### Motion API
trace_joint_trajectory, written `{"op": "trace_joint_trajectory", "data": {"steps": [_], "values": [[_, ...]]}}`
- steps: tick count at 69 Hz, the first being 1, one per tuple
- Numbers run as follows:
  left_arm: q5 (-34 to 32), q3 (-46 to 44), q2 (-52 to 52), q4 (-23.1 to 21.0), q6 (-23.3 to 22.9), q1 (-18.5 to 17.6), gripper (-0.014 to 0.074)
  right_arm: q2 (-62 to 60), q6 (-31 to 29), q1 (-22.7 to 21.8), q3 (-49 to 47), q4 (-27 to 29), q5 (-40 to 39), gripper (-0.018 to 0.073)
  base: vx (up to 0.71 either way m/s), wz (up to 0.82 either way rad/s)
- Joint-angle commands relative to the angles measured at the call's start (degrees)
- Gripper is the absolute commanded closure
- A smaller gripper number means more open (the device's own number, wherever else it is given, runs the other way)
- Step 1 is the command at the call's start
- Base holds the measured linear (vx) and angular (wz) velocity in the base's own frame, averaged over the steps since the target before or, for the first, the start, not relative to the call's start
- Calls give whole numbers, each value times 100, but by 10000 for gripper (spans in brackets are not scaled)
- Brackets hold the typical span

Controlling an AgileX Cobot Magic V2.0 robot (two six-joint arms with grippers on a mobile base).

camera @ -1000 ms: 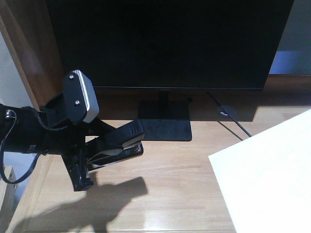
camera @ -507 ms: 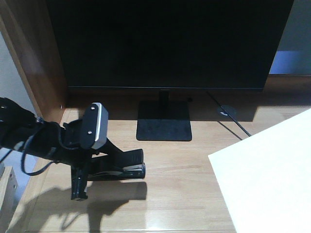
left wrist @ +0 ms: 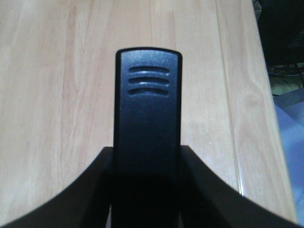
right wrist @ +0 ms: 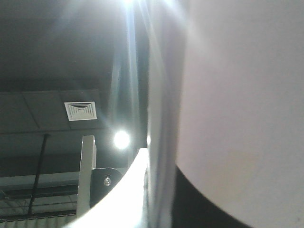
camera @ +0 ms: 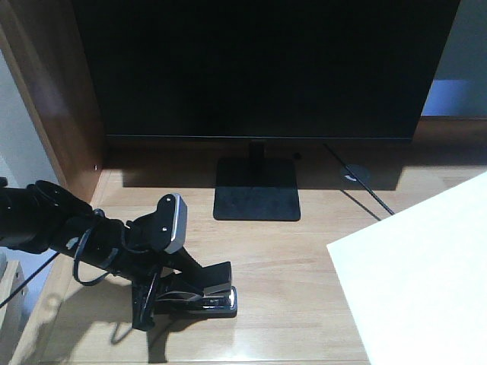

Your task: Grab stapler and paper to desk for stapling

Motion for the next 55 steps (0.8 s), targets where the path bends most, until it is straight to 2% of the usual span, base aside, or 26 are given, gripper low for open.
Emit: {"op": "trace_joint_trajectory", "data": {"steps": [1, 35, 55], "values": [[193, -168, -124, -465, 118, -11, 603, 77, -34, -23, -174, 123, -671, 565, 0, 0], [-57, -168, 196, -455, 118, -11, 583, 77, -34, -23, -174, 123, -671, 565, 0, 0], [-62, -168, 184, -455, 112, -5, 486, 77, -34, -23, -174, 123, -671, 565, 0, 0]]}}
